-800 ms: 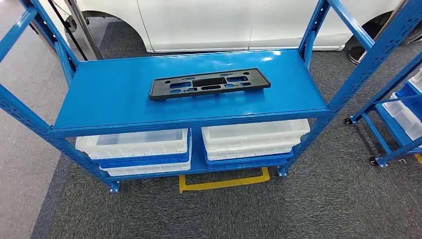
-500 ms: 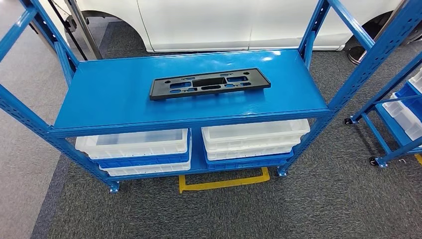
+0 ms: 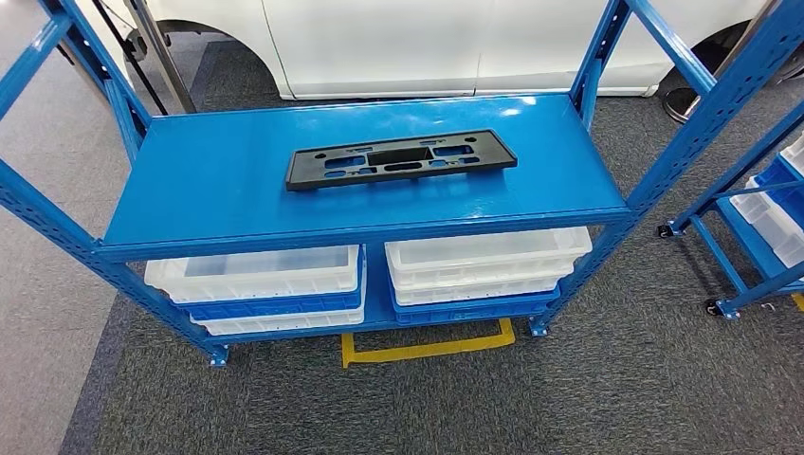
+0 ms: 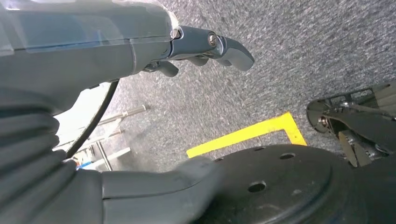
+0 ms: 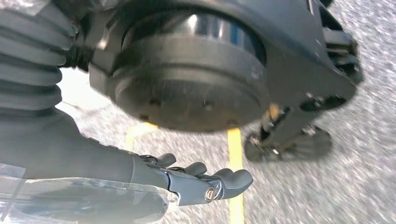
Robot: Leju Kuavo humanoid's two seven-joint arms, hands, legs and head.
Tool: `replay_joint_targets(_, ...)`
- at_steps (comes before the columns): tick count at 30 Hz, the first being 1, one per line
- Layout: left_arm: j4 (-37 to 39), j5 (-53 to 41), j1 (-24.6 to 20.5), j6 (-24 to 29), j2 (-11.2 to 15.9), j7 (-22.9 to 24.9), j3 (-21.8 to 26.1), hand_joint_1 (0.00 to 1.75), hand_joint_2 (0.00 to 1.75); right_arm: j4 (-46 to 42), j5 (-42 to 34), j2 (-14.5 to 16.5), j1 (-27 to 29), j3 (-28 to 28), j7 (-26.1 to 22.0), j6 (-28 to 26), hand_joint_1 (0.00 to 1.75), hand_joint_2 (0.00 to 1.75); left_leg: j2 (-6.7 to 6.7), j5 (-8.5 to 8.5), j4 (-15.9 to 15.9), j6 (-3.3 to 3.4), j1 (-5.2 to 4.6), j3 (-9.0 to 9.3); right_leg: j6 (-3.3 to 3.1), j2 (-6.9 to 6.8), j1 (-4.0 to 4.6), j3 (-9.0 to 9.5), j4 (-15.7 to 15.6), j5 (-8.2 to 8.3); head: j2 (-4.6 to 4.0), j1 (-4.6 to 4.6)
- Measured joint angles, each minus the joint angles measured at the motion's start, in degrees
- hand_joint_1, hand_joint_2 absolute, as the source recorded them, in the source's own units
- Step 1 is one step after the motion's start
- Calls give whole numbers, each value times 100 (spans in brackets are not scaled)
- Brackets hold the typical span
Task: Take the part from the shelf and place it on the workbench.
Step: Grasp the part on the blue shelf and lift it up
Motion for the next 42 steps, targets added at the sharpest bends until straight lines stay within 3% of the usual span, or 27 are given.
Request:
replay_joint_targets(27,187,227,-30,-77,-52,57,-145,0,0,-4712,3175,-1274,204,-677,-56,268,0,0,0,1,2,1,-1,8,0,-4,-1,8,-1,0,0,2)
replay_joint_targets(42,242,300,-32,-148,-25,95,-284,0,0,-7165,5465,-2040,-16,-898,123,349,0,0,-1,1,3,1,-1,8,1,-5,-1,11,0,1,0,2)
